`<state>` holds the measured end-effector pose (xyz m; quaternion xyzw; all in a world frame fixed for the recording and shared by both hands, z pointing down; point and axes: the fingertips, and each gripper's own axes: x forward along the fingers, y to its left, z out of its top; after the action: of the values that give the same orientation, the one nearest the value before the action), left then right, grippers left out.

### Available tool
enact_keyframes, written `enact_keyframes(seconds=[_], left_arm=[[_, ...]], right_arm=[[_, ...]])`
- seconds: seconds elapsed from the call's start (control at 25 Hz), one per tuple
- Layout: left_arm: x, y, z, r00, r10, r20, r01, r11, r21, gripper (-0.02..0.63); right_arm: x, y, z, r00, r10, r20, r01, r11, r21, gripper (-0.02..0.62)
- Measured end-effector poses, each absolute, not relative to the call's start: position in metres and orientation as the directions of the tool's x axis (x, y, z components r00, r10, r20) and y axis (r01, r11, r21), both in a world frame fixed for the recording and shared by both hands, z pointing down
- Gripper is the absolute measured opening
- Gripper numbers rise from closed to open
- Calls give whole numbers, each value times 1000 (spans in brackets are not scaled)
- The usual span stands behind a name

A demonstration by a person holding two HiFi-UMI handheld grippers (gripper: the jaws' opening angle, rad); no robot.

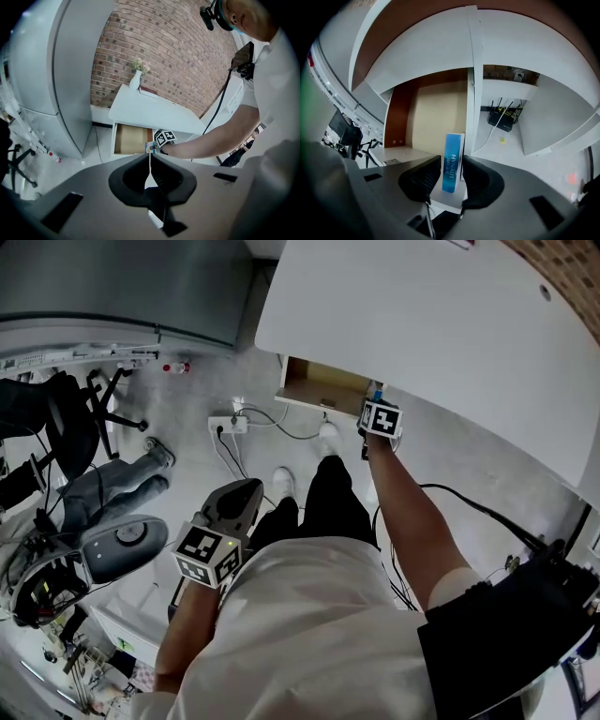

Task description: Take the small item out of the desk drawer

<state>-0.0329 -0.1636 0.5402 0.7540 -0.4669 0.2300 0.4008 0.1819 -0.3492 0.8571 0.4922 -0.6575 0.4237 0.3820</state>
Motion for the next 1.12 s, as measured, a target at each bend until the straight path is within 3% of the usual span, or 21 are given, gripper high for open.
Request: enact_keyframes(seconds=[0.08, 0.32, 1.12], left_arm=[[-36, -173, 545, 452, -518, 726, -891, -232, 390, 25], [-10, -191, 562, 426, -523, 738, -904, -205, 376, 25], [-86, -135, 514, 493, -603, 627, -868, -295, 398, 25]], right_arm=[[180, -357, 865, -216, -313, 925, -972, 154, -176, 141], [205, -372, 886, -211, -302, 930, -974, 143, -175, 112], [151, -343, 776, -227, -393, 891, -969, 178, -169, 109]])
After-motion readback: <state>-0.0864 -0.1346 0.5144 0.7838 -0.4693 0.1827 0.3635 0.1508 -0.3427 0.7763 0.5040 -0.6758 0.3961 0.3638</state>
